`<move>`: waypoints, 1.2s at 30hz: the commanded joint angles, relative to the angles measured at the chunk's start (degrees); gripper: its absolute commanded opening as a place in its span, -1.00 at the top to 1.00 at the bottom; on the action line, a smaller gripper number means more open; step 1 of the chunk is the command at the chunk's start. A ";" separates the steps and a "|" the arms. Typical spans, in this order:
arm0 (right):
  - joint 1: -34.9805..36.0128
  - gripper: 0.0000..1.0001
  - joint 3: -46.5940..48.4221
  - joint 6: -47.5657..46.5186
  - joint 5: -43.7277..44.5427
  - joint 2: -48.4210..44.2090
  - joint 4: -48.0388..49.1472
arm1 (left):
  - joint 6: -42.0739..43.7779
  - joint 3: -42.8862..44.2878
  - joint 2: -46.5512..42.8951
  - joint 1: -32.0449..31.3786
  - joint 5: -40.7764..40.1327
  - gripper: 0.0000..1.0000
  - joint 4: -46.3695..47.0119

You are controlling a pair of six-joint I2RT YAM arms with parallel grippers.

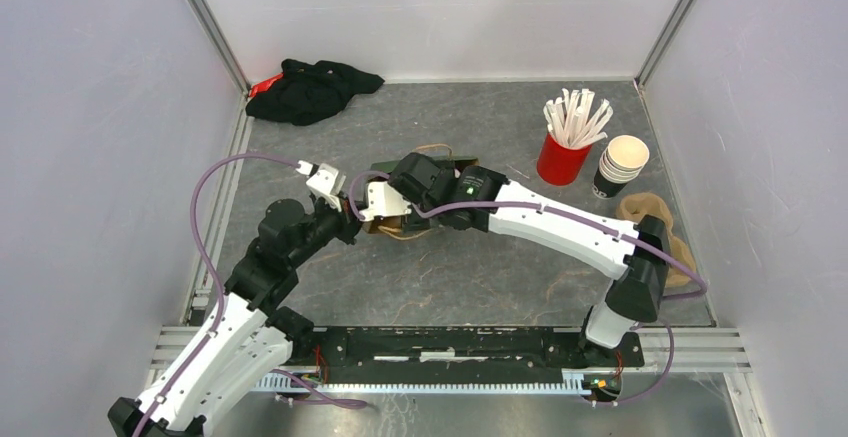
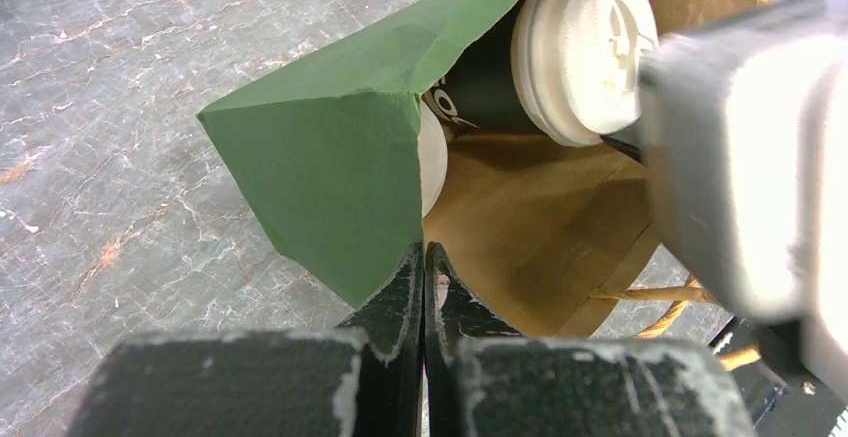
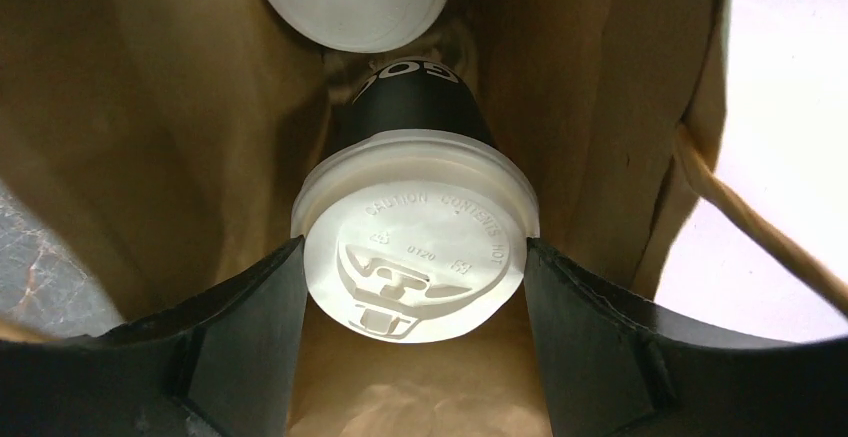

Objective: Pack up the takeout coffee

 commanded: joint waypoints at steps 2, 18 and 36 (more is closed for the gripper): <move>-2.79 0.33 2.22 -1.46 -1.16 0.85 3.50 | -1.32 -0.43 -2.28 0.18 1.36 0.97 -1.44; -6.35 0.40 -1.68 -16.16 -9.64 1.53 7.81 | -0.26 -0.49 -1.89 -0.86 -1.94 0.97 -3.16; -8.73 0.45 -6.40 -29.54 -8.83 -0.30 13.43 | -0.33 0.28 -1.98 -1.49 -1.89 0.97 -4.14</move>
